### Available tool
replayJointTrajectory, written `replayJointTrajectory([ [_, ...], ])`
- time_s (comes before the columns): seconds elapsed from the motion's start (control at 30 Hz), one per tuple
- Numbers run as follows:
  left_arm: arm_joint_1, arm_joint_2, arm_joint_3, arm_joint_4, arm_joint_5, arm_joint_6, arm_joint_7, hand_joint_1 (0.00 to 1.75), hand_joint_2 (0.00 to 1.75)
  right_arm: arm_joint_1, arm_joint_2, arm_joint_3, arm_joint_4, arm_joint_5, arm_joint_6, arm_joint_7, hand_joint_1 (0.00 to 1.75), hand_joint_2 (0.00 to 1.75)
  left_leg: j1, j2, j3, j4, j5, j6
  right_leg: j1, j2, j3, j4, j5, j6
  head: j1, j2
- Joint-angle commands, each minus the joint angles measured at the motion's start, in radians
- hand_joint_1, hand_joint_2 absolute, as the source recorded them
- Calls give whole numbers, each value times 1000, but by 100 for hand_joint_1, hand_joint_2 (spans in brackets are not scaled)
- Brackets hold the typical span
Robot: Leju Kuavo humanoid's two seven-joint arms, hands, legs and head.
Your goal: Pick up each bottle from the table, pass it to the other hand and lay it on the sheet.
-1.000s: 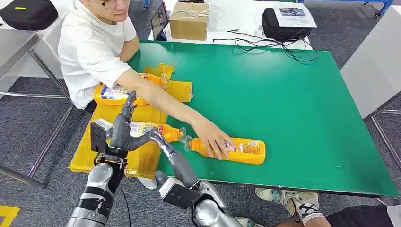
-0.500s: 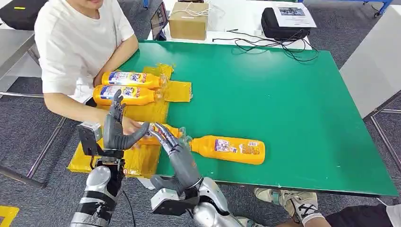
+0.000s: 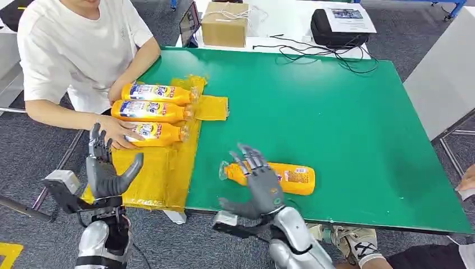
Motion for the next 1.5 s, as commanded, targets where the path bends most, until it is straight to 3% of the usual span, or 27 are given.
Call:
replayJointTrajectory([
  [0.03, 116, -36, 80, -88, -118, 57, 9, 0, 175, 16, -144, -274, 173, 66, 170, 77, 0, 175, 0, -1, 5, 0, -2, 0, 0, 1, 5, -1, -2, -1, 0, 0],
  [0.6, 96, -25, 51, -53, -145, 58, 27, 0, 175, -19, -116, -281, 253, 50, 198, 69, 0, 175, 1, 1, 5, 0, -3, 0, 0, 3, 5, -1, -2, -1, 0, 0],
  [0.63, 90, -19, 42, -37, -153, 57, 28, 0, 175, -40, -103, -287, 298, 32, 193, 51, 0, 175, 0, 1, 3, -1, -2, 1, 0, 2, 2, -1, -1, 0, 0, 0],
  [0.67, 45, -15, 36, 30, -159, 74, 28, 0, 175, -148, -58, -279, 430, 28, 187, 54, 0, 175, 0, 1, 3, -1, -2, 1, 0, 2, 2, -1, -1, 0, 0, 0],
  [0.73, 31, -10, 29, 48, -157, 72, 27, 0, 175, -184, -45, -284, 483, 2, 215, 46, 0, 175, 0, 4, 5, -1, -2, 0, 0, 5, 3, -2, 0, -1, 0, 0],
  [0.93, 5, 1, 21, 83, -170, 86, 26, 0, 175, -195, -35, -290, 554, -38, 233, 19, 0, 175, 0, 3, 6, -1, -1, 1, 0, 2, 4, -1, 1, 0, 0, 0],
  [1.07, -27, 8, 11, 131, -168, 85, 26, 0, 175, -236, -11, -281, 633, -63, 175, -55, 0, 175, 0, 3, 9, -2, -1, 0, 0, 3, 7, -2, 0, -1, 0, 0],
  [1.2, -57, 7, 1, 176, -161, 85, 26, 0, 175, -275, 21, -249, 651, -42, 141, -52, 0, 175, 0, 4, 7, -1, -1, 0, 0, 4, 6, -1, 1, -1, 0, 0],
  [1.4, -73, 5, -1, 182, -146, 78, -8, 0, 175, -360, 21, -186, 723, 13, 203, 20, 0, 175, 0, 6, 7, -1, -1, 0, 0, 7, 4, 0, 1, 0, 0, 0],
  [1.47, -82, 2, -1, 162, -146, 81, 5, 0, 175, -398, 15, -185, 735, 4, 256, 28, 0, 175, 0, 6, 7, 0, -1, 0, 0, 8, 4, 0, 1, 0, 0, 0],
  [1.5, -65, 11, -9, 166, -162, 90, 54, 0, 175, -367, 13, -192, 732, -17, 315, 28, 0, 175, 1, 5, 8, 0, -2, -1, 0, 8, 5, 0, 1, -1, 0, 0],
])
